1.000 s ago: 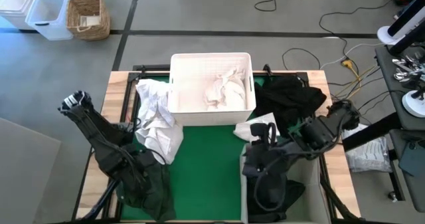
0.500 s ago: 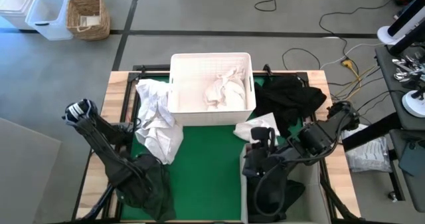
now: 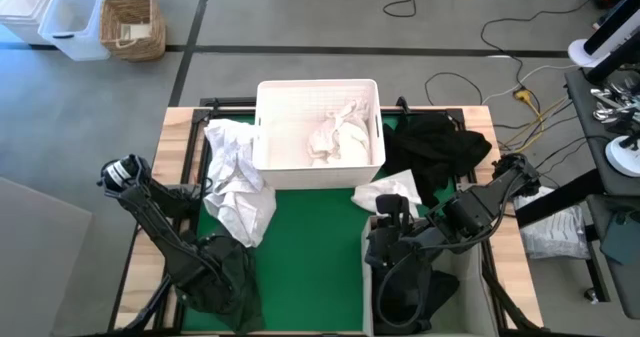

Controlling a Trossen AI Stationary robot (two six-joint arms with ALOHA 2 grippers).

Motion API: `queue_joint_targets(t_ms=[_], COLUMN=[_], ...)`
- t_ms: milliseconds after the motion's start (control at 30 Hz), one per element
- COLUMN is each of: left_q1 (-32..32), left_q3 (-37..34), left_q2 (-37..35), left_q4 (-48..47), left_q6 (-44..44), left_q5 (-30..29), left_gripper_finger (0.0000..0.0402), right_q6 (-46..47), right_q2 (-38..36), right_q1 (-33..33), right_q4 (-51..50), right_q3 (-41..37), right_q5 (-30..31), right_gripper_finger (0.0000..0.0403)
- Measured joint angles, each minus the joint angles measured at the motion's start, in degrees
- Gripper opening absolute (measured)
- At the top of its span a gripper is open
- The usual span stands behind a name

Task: Pick and place trash into bin
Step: Put the green cloth into the white fabric storage bin

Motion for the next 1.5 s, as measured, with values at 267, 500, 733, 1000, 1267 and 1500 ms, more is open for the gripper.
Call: queue_joint_targets(t_ms=[267, 500, 733, 1000, 1267, 1500], left_q1=[0.0, 0.0, -0.3, -0.6, -0.6, -0.8], left_q3=[0.0, 0.0, 0.0, -0.4, -0.3, -0.3], left_q2=[-0.2, -0.2, -0.3, -0.3, -0.3, -0.3], left_q4=[0.0, 0.0, 0.4, 0.9, 2.1, 3.7], left_q6=[0.2, 0.2, 0.2, 0.2, 0.2, 0.2], left_q5=[-0.5, -1.2, -1.2, -1.2, -1.2, -1.3], left_gripper_finger=[0.0339, 0.0339, 0.0317, 0.0238, 0.0106, 0.0007], right_q6=[-0.1, -0.4, -0.5, -0.5, -0.5, -0.5], right_q2=[0.0, 0.0, 0.0, 0.0, 0.1, 0.1], right_q1=[0.0, 0.0, 0.0, 0.0, 0.0, 0.0], right_q4=[1.0, 1.3, 1.3, 1.3, 2.4, 2.6], right_q3=[-0.2, -0.3, -0.3, -0.3, -0.5, -1.8], right_q5=[0.0, 0.8, 0.9, 0.9, 0.9, 0.9], right_gripper_finger=[0.0142, 0.0151, 0.0141, 0.0136, 0.0144, 0.0133])
